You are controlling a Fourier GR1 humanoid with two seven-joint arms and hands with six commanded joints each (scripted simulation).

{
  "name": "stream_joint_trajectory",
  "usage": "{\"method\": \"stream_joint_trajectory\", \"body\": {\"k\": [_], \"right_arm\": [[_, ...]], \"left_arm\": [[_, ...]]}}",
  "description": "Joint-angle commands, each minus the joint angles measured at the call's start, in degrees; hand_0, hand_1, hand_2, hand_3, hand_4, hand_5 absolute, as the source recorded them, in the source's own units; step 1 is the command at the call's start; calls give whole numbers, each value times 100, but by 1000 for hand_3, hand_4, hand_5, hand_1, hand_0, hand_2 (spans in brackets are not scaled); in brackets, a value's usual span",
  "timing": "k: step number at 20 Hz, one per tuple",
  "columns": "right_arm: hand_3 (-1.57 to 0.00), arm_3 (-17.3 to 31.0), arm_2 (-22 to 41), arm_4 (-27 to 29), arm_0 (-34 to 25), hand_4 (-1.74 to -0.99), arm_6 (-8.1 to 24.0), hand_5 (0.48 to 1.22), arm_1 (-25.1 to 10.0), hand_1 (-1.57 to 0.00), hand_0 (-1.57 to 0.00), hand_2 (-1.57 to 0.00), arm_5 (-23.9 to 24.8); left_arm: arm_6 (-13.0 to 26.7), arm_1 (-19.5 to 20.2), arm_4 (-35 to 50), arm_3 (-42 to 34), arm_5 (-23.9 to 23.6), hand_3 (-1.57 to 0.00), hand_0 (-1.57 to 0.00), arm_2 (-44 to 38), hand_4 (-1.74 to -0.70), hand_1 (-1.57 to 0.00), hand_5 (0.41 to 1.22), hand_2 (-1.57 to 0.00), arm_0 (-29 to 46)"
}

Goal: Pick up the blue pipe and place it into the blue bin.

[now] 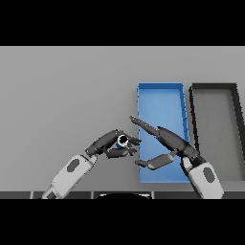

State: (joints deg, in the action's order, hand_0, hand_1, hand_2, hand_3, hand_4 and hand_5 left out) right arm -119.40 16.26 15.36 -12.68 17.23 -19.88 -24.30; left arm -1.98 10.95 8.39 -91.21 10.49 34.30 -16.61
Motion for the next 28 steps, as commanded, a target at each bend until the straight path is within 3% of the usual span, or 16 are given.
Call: {"method": "stream_joint_trajectory", "body": {"k": [1,7,10,16,17,18,20,21,22,23,25,28], "right_arm": [[1,22,59,-38,-159,-1303,41,532,-26,1,1,1,-65],[1,693,439,52,-1159,-1251,372,535,355,1,1,1,-374],[1,1042,552,-50,-1455,-1226,520,520,576,1,1,1,-414],[-11,1579,577,66,-1982,-1241,679,516,861,-36,-14,-68,-548],[-43,1653,627,41,-2016,-1268,653,519,931,-83,-54,-115,-590],[-106,1763,661,7,-2070,-1308,619,523,976,-166,-138,-193,-665],[-375,1932,707,3,-2195,-1390,699,538,1082,-500,-478,-500,-782],[-562,1964,741,55,-2283,-1453,633,551,1128,-714,-697,-714,-822],[-701,1921,819,124,-2231,-1503,633,573,1170,-886,-872,-886,-850],[-828,1905,791,293,-2182,-1541,715,604,1161,-1023,-1012,-1023,-847],[-1096,1854,829,398,-2089,-1492,825,706,1248,-1220,-1213,-1220,-655],[-1328,1860,832,99,-2026,-1458,501,957,1306,-1391,-1388,-1391,-601]], "left_arm": [[37,-69,0,49,-40,-1437,-1571,-18,-1732,-1571,1221,-1571,-49],[-245,-50,61,173,160,-1484,-1571,-31,-1731,-1571,1221,-1571,-31],[-97,5,270,152,273,-1511,-1571,-158,-1730,-1571,1221,-1571,-156],[-58,9,336,176,401,-1474,-1571,-124,-1720,-1571,1221,-1571,-106],[-48,13,392,180,446,-1395,-1571,-158,-1717,-1567,1221,-1571,-168],[-252,-12,198,172,398,-1150,-1496,-102,-1630,-1393,1221,-1367,-180],[29,147,-345,176,161,-736,-993,59,-1587,-895,1221,-875,-320],[-33,182,-388,83,82,-667,-879,53,-1611,-828,1221,-796,-274],[-178,210,-396,84,103,-656,-895,64,-1637,-867,1221,-845,-191],[-250,126,-273,52,100,-623,-1030,26,-1658,-1008,1192,-990,-141],[-319,42,45,16,180,-525,-1225,-90,-1688,-1211,1203,-1199,-69],[-325,2,161,33,208,-550,-1394,-112,-1714,-1386,1212,-1381,-32]]}}
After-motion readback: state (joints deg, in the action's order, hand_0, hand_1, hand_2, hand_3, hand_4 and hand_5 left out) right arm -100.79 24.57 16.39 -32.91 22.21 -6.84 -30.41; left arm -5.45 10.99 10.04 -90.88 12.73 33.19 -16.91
